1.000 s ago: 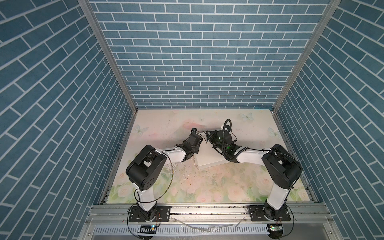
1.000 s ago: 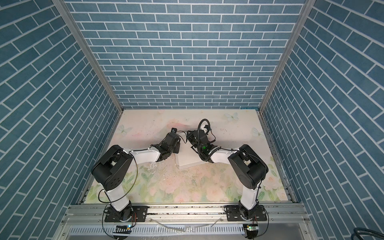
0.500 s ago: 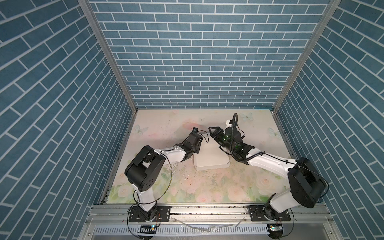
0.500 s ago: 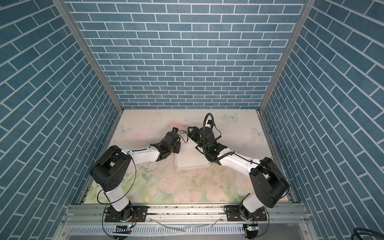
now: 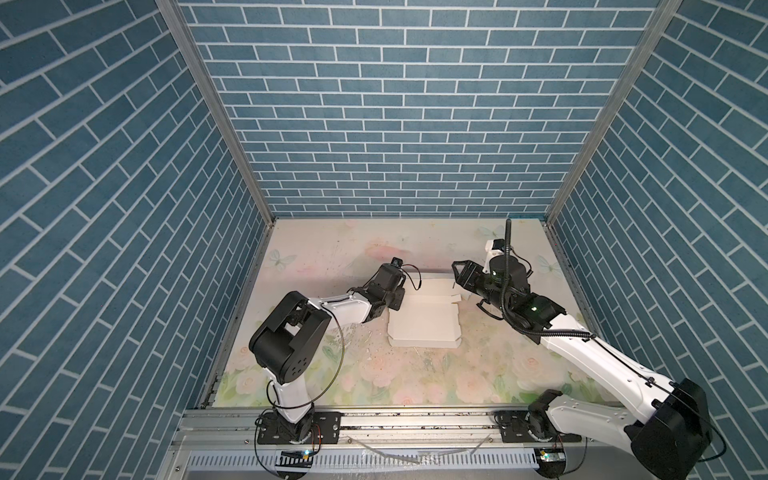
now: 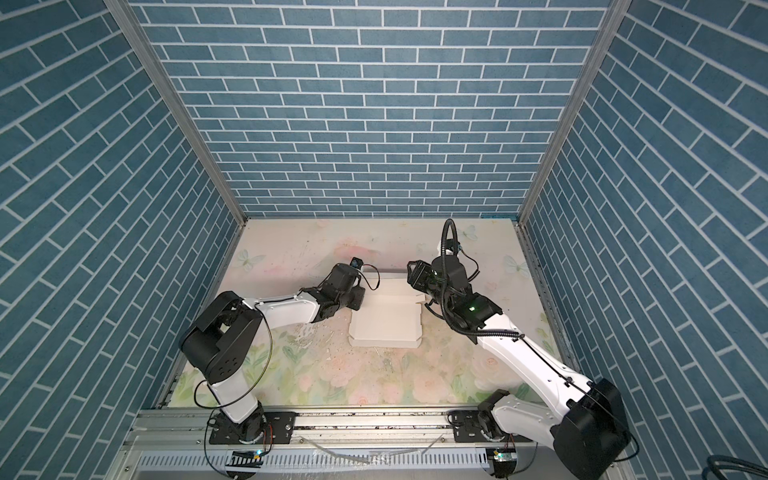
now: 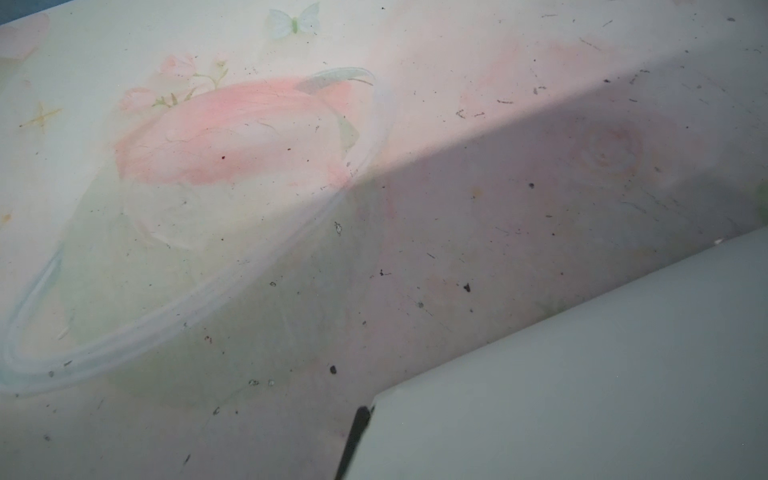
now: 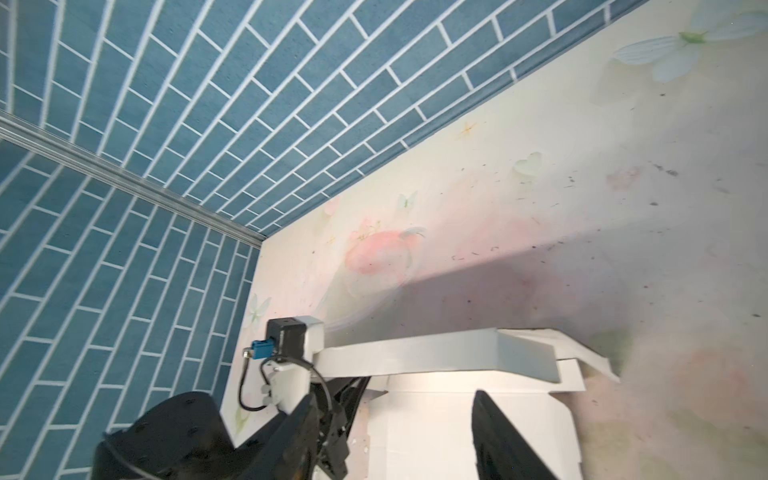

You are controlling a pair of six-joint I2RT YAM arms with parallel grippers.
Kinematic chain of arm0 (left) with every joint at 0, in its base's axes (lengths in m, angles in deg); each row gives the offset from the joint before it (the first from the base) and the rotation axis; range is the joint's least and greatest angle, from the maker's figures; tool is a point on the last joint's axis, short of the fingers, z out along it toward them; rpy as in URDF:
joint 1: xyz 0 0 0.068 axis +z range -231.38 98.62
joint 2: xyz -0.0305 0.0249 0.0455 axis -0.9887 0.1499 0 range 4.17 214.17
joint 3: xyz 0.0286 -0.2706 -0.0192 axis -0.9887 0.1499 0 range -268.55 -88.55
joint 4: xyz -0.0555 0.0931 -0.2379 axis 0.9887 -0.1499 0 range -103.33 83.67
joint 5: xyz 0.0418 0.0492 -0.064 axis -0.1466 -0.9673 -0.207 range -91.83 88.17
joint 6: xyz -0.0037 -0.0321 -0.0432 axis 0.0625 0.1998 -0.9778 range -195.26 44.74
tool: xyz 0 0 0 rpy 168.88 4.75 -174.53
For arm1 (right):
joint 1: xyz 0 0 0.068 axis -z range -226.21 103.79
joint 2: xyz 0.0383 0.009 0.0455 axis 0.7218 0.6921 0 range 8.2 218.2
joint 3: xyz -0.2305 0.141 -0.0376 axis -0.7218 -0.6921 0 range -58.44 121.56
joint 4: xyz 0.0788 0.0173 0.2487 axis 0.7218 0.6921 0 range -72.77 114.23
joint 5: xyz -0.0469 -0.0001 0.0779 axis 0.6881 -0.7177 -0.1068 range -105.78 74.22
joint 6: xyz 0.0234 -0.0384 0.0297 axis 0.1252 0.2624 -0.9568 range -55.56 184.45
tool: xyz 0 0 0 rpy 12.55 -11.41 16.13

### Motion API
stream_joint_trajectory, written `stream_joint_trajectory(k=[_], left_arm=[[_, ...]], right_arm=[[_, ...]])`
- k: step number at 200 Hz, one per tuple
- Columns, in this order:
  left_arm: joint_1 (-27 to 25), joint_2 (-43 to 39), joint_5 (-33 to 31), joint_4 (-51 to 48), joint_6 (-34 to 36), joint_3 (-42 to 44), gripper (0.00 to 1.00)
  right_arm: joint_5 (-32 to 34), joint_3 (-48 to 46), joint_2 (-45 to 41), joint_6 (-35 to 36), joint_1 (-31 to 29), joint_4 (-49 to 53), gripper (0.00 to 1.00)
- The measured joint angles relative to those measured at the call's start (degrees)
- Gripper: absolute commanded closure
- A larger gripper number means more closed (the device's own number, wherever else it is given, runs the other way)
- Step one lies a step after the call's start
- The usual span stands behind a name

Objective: Fold the paper box

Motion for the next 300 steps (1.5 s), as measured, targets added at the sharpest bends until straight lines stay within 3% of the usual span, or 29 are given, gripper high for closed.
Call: stream_joint_trajectory(k=[21, 39, 56, 81, 151, 253, 300], left_arm=[[0.0, -0.7, 0.3, -0.3, 1.0, 0.0, 1.00], [0.0, -1.7, 0.6, -0.4, 1.7, 0.1, 1.00], [0.0, -3.0, 0.6, 0.1, 2.0, 1.0, 1.00], [0.0, -4.2, 0.3, 0.8, 2.4, 2.1, 0.99], [0.0, -4.2, 0.5, 2.3, 2.3, 3.2, 0.91], [0.0, -4.3, 0.5, 6.0, 1.0, 4.4, 0.65], [0.0, -8.7, -0.3, 6.4, 0.1, 8.6, 0.62]], right_arm=[[-1.2, 0.0, 1.0, 3.5, 1.2, 0.2, 0.49], [-3.1, 0.0, 3.4, 6.0, 1.2, -1.3, 0.59], [-5.6, 0.1, 7.8, 7.5, 1.2, -4.3, 0.68], [-9.8, 0.5, 15.6, 8.1, 1.2, -8.9, 0.74], [-16.2, 7.0, 26.3, 8.1, 0.9, -17.2, 0.77], [-16.7, 7.6, 27.4, 8.0, -2.4, -19.5, 0.79], [-16.6, 7.6, 27.4, 8.0, -2.8, -19.5, 0.81]])
